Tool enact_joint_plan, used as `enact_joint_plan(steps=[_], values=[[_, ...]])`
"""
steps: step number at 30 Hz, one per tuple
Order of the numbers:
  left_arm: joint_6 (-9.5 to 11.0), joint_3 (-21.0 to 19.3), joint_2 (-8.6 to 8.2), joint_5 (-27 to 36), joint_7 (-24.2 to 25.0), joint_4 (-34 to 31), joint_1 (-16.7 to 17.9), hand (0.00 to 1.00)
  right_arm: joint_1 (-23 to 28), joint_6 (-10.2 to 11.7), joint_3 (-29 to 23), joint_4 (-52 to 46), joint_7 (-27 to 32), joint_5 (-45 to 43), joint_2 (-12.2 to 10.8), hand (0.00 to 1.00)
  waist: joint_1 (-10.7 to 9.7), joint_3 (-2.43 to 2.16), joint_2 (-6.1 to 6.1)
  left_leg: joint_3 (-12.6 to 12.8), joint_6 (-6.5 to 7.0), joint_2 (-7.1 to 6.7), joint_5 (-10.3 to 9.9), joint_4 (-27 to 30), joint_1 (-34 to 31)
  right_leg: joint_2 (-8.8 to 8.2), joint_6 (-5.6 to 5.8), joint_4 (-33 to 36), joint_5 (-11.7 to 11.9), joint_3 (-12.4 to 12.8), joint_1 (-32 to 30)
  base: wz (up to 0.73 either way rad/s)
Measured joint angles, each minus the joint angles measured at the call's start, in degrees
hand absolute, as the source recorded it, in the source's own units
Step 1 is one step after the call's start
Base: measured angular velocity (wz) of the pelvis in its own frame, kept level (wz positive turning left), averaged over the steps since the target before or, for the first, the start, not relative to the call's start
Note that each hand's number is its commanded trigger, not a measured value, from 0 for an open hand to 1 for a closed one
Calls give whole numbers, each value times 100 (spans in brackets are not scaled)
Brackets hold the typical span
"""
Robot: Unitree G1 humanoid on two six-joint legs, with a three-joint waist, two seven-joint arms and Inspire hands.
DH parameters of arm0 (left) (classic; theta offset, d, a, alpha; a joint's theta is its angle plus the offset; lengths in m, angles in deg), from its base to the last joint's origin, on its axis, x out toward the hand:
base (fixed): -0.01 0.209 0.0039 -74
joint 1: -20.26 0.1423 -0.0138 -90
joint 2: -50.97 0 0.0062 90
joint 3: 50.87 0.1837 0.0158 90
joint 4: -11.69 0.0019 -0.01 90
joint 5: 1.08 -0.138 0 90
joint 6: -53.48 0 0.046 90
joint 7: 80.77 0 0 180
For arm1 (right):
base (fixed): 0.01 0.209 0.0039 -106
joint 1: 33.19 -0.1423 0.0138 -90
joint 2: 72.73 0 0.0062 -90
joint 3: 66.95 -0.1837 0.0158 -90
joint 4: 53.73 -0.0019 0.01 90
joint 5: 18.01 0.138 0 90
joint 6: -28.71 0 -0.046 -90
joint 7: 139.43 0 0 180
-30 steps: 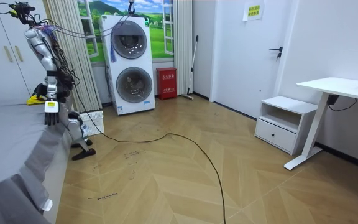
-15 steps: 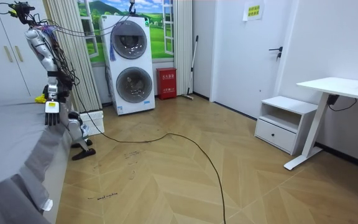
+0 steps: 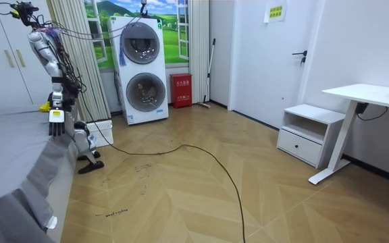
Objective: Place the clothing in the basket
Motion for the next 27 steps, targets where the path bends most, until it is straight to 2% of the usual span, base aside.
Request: enact_joint_plan(steps=[3, 7, 10, 13, 17, 21, 25, 27], values=[[-17, 2, -4, -12, 11, -3, 6, 0, 30, -56, 0, -156, 13, 263, 49, 100, 6, 3, 3, 6, 0, -10, 0, -32, 68, -3, 15, 14, -26, 42, 37, -2], [-8, -6, 4, -65, -4, -66, 80, 0, 130, -105, -89, -852, 27, 641, 88, 100, -22, 11, -13, 80, 1, -11, 0, -50, 160, -1, 17, 27, -26, 120, 73, -10], [-7, -35, 23, -67, 5, -60, 132, 0, 131, -113, -376, -1581, 102, 817, 111, 100, -99, 38, -51, 108, 3, -23, -2, -82, 364, -2, 49, 10, -52, 148, 261, -2], [-13, -53, 40, -61, 8, -62, 206, 0, 150, -117, -433, -2340, 188, 1139, 230, 100, -185, 50, -68, 186, 3, -23, -2, -126, 472, 12, 51, 23, -52, 225, 300, -13], [-88, -177, 17, -60, -9, -50, 391, 0, 236, -76, -955, -3373, 204, 1253, 261, 100, -332, 67, -87, 403, 6, -22, -7, -154, 734, 35, 74, 8, -67, 413, 440, -24], [-268, -249, -6, -59, -53, -59, 454, 0, 290, -66, -1320, -3706, 244, 1363, 353, 100, -508, 69, -92, 600, 32, 9, -28, -258, 886, 89, 73, 41, -66, 569, 438, -23], [-522, -397, -17, -71, -79, -48, 494, 0, 429, -210, -1583, -3991, 188, 1463, 348, 100, -615, 80, -120, 887, 25, 53, -33, -306, 968, 163, 51, 201, -53, 854, 309, -38], [-709, -520, -19, -190, -94, -57, 555, 0, 486, -269, -1814, -4075, 190, 1461, 344, 100, -787, 85, -129, 1023, 4, 98, -60, -329, 1016, 230, 28, 220, -38, 1012, 271, -40]])
